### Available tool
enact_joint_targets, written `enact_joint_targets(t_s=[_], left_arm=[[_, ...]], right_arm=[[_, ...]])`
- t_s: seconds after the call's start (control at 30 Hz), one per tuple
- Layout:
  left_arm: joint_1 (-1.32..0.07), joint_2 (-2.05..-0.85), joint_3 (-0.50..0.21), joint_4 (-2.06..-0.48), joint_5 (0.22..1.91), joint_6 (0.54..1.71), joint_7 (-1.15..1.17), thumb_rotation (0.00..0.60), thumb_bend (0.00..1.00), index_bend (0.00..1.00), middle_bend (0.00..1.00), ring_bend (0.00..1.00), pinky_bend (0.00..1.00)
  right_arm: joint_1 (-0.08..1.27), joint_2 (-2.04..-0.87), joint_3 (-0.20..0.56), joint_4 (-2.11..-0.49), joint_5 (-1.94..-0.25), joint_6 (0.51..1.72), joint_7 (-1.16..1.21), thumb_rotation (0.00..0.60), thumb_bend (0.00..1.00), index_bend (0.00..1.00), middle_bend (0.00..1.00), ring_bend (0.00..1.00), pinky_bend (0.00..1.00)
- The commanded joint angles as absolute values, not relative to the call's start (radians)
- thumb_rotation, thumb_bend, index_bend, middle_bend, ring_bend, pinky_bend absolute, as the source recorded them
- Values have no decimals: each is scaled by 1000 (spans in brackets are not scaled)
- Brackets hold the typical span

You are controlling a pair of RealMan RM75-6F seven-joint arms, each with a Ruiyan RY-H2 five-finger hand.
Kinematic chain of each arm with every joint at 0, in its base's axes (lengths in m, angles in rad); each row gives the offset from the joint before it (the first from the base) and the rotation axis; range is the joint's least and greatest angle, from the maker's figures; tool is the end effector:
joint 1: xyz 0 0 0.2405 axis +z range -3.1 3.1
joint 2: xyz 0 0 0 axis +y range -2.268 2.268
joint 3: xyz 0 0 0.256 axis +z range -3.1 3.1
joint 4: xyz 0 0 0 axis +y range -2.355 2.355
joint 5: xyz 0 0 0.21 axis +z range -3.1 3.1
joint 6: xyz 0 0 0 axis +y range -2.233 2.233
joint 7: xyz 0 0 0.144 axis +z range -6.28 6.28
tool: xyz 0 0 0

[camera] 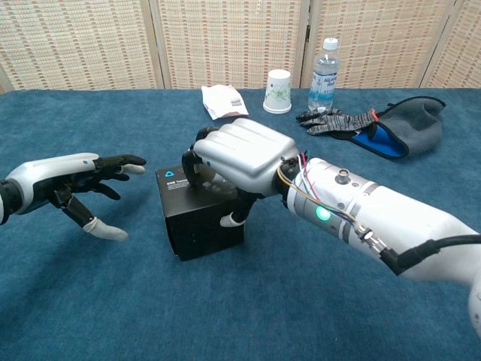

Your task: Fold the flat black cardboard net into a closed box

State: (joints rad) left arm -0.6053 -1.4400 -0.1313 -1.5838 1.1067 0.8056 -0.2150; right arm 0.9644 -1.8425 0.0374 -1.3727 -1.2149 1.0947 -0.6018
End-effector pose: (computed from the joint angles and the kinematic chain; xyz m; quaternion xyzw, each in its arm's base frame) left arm -0.1995 0.2994 -0.0135 -0.6109 -0.6379 -0.3736 0.2834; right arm -0.0485 -0.2974 -0.1022 0.8327 -0.1771 0.3944 0.3459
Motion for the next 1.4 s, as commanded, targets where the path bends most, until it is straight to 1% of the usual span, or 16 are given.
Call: enact_joint_targets(t_s=[0.03, 0.4, 0.7, 0.8, 0.87, 0.97, 1.07, 1.23, 1.33, 1.4], left_arm=[[-605, -1440, -130, -1582, 1104, 808, -208, 600, 136, 0, 0, 0, 155], [-600, -1437, -125, -1577, 1104, 819, -182, 600, 136, 0, 0, 0, 154], [-597, -1428, -129, -1585, 1112, 815, -191, 600, 136, 0, 0, 0, 154], [-595, -1421, -132, -1594, 1116, 821, -191, 600, 136, 0, 0, 0, 154], [-593, -1413, -133, -1604, 1120, 828, -189, 600, 136, 0, 0, 0, 154], [-588, -1390, -135, -1633, 1129, 839, -186, 600, 136, 0, 0, 0, 154], [-581, -1367, -136, -1659, 1139, 861, -173, 600, 136, 0, 0, 0, 154], [-565, -1327, -138, -1699, 1146, 914, -127, 600, 136, 0, 0, 0, 154], [-549, -1303, -138, -1723, 1144, 972, -65, 600, 136, 0, 0, 0, 154], [-532, -1290, -138, -1738, 1143, 1026, -14, 600, 136, 0, 0, 0, 154]], right_arm=[[953, -1850, 44, -1358, -1230, 1086, -593, 600, 100, 428, 379, 175, 287], [931, -1867, 63, -1322, -1290, 1072, -593, 600, 112, 510, 440, 215, 287], [912, -1862, 87, -1331, -1317, 1070, -589, 600, 113, 514, 441, 216, 287], [904, -1852, 100, -1354, -1320, 1072, -578, 600, 113, 501, 394, 216, 287], [897, -1840, 112, -1379, -1316, 1075, -567, 600, 113, 445, 341, 217, 287], [880, -1798, 147, -1459, -1276, 1069, -536, 600, 113, 329, 269, 200, 287], [857, -1738, 181, -1548, -1233, 1076, -516, 600, 113, 261, 224, 176, 287], [793, -1606, 220, -1716, -1158, 1097, -446, 600, 112, 245, 213, 174, 287], [740, -1504, 215, -1799, -1141, 1129, -418, 600, 115, 245, 217, 174, 287], [700, -1434, 197, -1839, -1142, 1155, -414, 600, 120, 245, 233, 174, 287]])
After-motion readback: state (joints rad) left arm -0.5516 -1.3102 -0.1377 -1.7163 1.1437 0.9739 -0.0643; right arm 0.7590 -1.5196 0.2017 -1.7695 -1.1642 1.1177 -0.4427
